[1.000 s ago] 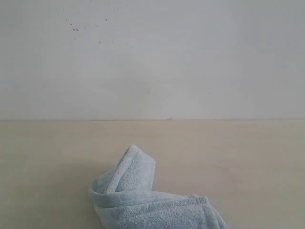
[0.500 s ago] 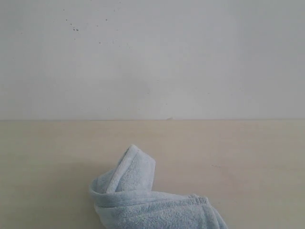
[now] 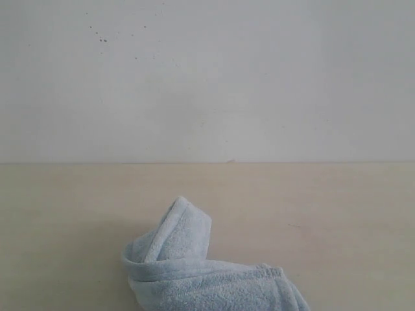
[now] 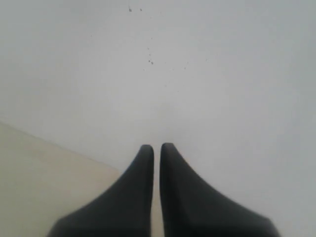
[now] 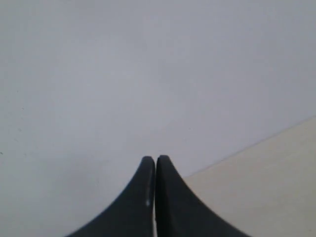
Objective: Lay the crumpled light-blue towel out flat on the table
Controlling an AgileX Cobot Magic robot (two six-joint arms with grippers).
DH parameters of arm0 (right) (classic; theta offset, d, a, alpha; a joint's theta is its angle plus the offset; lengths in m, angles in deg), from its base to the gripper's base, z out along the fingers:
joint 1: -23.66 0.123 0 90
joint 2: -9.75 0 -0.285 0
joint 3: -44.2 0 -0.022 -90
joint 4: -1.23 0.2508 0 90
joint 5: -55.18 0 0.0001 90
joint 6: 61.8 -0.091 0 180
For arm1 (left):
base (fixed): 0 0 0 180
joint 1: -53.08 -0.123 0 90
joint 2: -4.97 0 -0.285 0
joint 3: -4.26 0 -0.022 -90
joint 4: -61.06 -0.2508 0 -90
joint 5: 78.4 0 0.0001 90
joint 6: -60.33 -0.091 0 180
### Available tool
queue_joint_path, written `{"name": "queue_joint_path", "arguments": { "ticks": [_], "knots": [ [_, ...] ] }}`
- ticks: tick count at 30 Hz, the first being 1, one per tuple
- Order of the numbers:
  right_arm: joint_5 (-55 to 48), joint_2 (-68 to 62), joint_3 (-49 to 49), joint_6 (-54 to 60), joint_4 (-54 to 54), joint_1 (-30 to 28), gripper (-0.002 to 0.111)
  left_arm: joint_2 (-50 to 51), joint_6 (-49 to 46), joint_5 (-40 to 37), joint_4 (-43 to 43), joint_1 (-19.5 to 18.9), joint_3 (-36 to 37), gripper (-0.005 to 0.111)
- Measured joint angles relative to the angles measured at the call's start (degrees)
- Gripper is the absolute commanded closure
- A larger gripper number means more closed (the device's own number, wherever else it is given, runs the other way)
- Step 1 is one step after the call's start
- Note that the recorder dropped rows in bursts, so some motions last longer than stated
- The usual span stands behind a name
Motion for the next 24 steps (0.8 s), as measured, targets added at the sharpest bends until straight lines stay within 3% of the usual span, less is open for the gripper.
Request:
{"name": "queue_joint_path", "arguments": {
  "ticks": [2, 6, 13, 18, 22, 24],
  "knots": [
    [0.27, 0.0, 0.0, -3.46, 0.0, 0.0, 0.108, 0.0, 8.87, 0.12, 0.58, 0.0, 0.0, 0.102],
    [-5.23, -0.57, 2.11, -4.93, 0.0, 1.51, 0.108, 0.0, 16.69, -0.11, 0.95, 0.0, -1.2, 0.102],
    [-18.25, -18.09, 14.61, 8.62, -0.23, 16.42, 0.108, 0.2, 16.43, -9.75, -4.55, 0.0, -8.85, 0.102],
    [-24.0, -40.05, 25.84, 18.39, -0.38, 26.02, 0.108, 6.06, 2.9, -19.8, -0.75, 0.0, -14.2, 0.102],
    [-30.79, -56.83, 36.81, 26.44, -0.38, 27.58, 0.108, 15.64, -17.64, -25.28, 14.31, 1.12, -17.63, 0.102],
    [-33.45, -63.3, 40.9, 29.82, -0.5, 27.72, 0.101, 21.32, -28.78, -26.27, 23.47, 2.02, -19.32, 0.102]
  ]
}}
